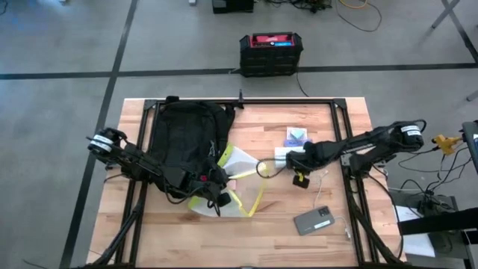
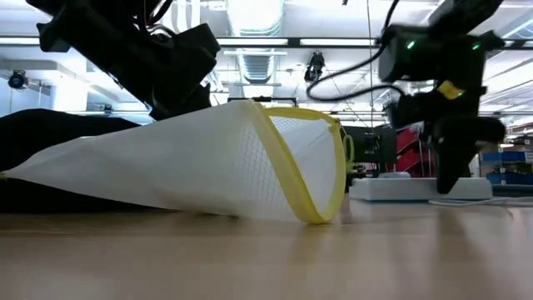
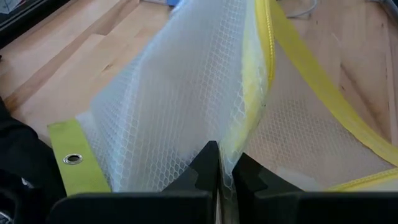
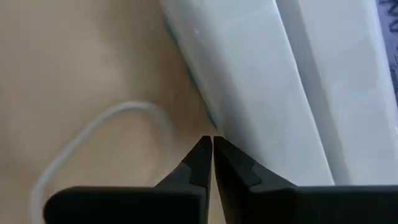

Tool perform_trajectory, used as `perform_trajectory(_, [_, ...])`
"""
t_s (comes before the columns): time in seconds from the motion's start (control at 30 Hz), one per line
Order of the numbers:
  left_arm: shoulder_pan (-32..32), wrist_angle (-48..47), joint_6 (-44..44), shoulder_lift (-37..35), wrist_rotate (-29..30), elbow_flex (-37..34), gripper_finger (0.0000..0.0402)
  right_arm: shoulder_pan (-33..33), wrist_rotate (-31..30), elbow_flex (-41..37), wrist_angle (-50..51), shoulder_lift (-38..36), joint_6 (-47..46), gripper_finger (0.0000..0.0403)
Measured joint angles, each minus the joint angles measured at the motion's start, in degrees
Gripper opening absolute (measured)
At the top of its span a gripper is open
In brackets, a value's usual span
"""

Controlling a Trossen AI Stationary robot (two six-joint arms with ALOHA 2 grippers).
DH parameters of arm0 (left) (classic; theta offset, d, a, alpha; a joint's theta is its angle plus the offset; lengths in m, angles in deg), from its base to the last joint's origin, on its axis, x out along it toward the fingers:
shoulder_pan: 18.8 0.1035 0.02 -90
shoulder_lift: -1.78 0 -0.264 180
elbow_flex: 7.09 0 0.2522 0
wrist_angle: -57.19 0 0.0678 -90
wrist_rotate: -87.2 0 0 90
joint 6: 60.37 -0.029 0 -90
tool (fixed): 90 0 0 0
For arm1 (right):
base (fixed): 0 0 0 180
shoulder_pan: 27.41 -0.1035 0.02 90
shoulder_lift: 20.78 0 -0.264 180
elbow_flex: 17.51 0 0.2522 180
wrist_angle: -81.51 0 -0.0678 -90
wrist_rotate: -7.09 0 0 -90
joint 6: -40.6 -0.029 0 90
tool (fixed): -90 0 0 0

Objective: Unpack backpack
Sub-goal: Move the white pill organizer to the top right of the table

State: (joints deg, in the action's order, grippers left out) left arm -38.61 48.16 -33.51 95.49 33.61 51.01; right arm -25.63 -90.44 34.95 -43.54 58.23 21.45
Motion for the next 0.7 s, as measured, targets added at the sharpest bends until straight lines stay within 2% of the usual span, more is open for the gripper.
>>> perform_trajectory(0.17, [-0.02, -0.03, -0.48, 0.0, -0.07, 0.0, 0.0, 8.26, -0.23, -0.02, -0.59, 0.21, 7.16, 0.0001])
perform_trajectory(0.37, [-0.04, 0.08, -2.29, 0.0, 0.16, 0.0, 0.0, 18.92, -1.84, -0.02, -7.03, 0.21, 17.45, 0.0])
perform_trajectory(0.47, [-0.1, 0.71, -2.35, 0.0, 0.24, 0.0, 0.0, 22.33, -2.52, 0.78, -6.73, -0.17, 18.38, 0.0])
perform_trajectory(0.57, [-0.7, 0.87, -3.27, 0.0, 0.46, 0.0, 0.0, 20.73, -2.43, 1.8, -4.94, -2.15, 18.15, 0.0])
perform_trajectory(0.7, [-2.72, 5.3, -11.62, 0.0, 0.62, -0.11, 0.0, 11.04, -2.24, 1.86, -6.36, -6.06, 14.23, 0.0])
